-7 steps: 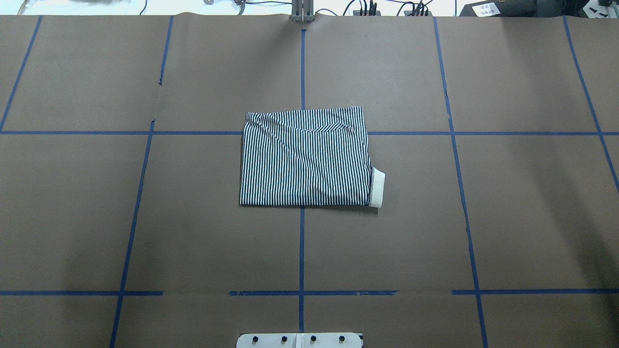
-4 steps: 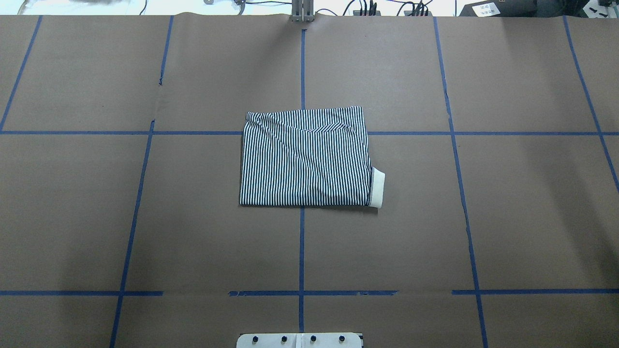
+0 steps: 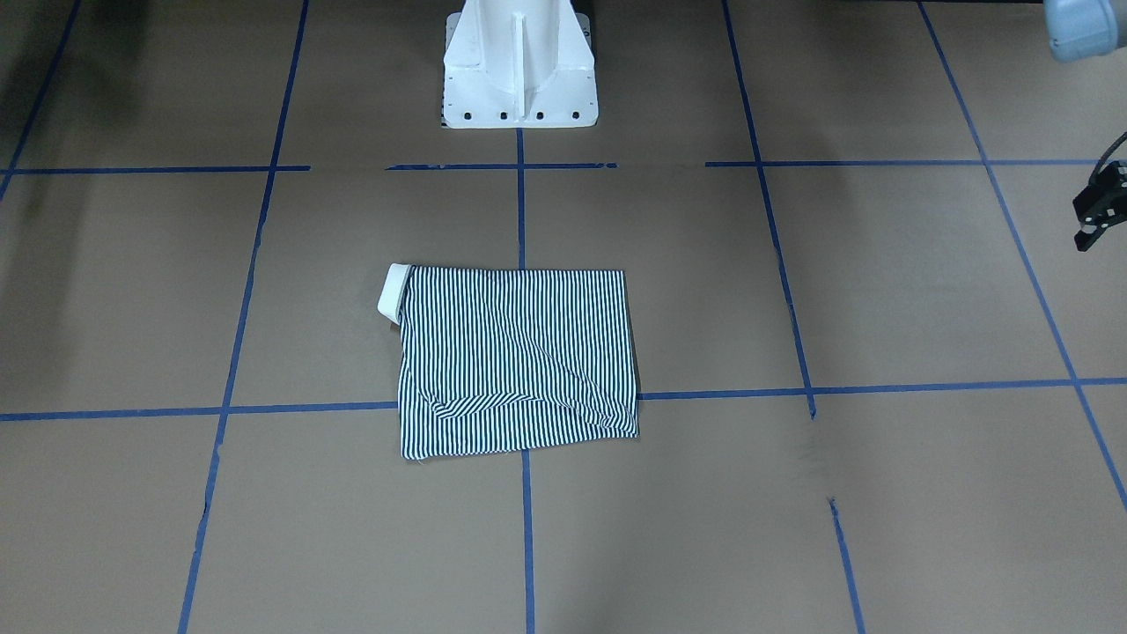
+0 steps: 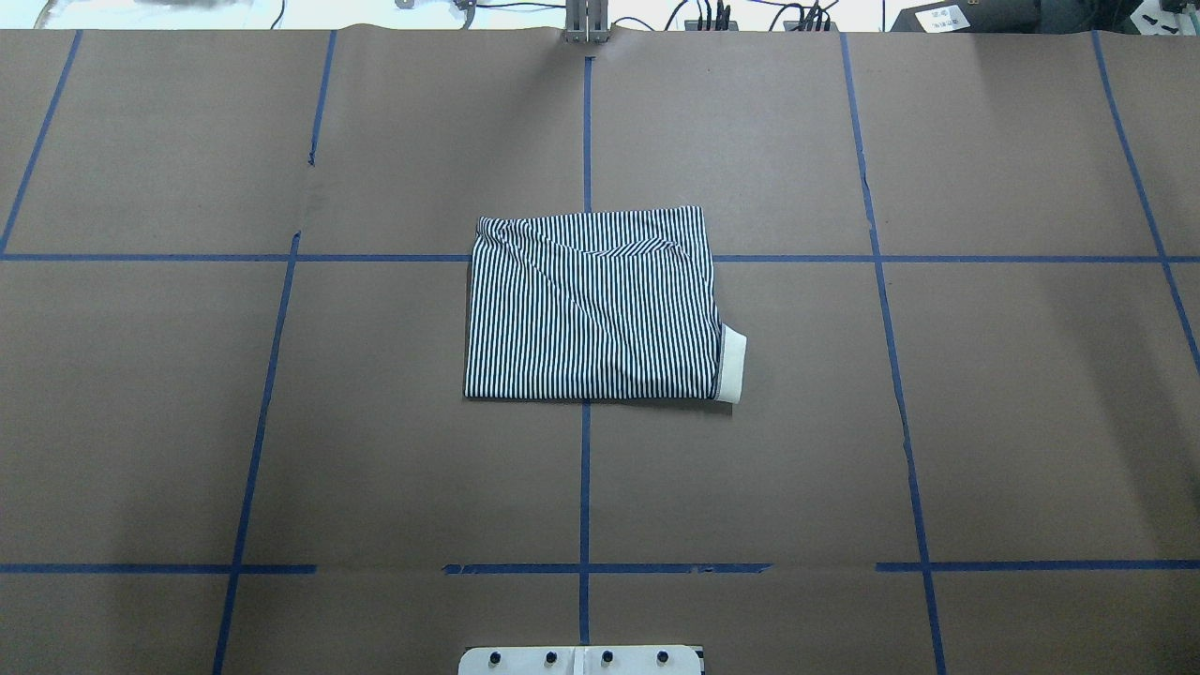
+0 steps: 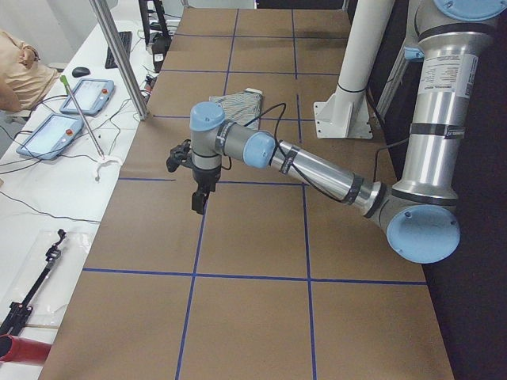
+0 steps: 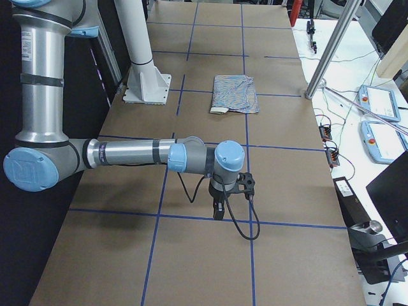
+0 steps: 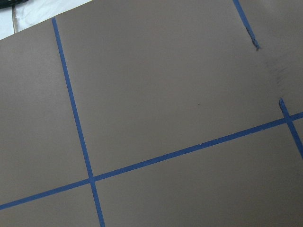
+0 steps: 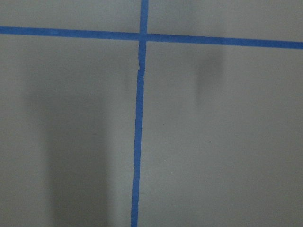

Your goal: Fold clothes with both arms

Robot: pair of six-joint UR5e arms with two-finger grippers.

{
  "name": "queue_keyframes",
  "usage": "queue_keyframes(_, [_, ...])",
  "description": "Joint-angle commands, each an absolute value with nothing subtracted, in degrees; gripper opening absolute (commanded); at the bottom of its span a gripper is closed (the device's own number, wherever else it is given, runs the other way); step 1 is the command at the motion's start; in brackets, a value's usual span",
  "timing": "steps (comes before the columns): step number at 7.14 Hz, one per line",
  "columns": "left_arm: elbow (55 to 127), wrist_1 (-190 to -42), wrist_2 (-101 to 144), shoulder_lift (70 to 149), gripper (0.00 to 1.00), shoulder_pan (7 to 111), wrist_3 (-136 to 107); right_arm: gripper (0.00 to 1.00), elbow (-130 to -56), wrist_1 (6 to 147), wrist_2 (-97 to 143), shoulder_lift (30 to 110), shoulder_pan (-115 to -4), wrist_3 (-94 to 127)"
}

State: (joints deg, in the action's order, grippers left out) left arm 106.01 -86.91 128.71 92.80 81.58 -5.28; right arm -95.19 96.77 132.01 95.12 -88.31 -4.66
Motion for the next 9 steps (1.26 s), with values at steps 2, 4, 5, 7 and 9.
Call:
queue_keyframes(2, [98.1,-88.3,136.0,87.9,1.0,88.9,2.3,1.0,-92.5,94.4,132.2,94.8,-88.3,-4.6])
queue_keyframes(4, [96.3,-91.1,135.5,88.5,1.0,88.4,2.5,1.0,-92.4,94.1,131.4,95.6,-88.3,-5.4])
queue_keyframes(5, [93.9,-94.8,135.5,88.5,1.0,88.1,2.4,1.0,-92.6,94.1,131.4,96.1,-88.3,-5.2])
queue_keyframes(7, [91.7,-95.8,135.7,87.3,1.0,88.2,3.1,1.0,-92.8,94.2,131.5,96.6,-88.3,-4.7])
queue_keyframes(9, [93.0,-95.7,135.6,86.0,1.0,88.2,2.5,1.0,-92.9,94.0,131.4,96.3,-88.3,-4.8])
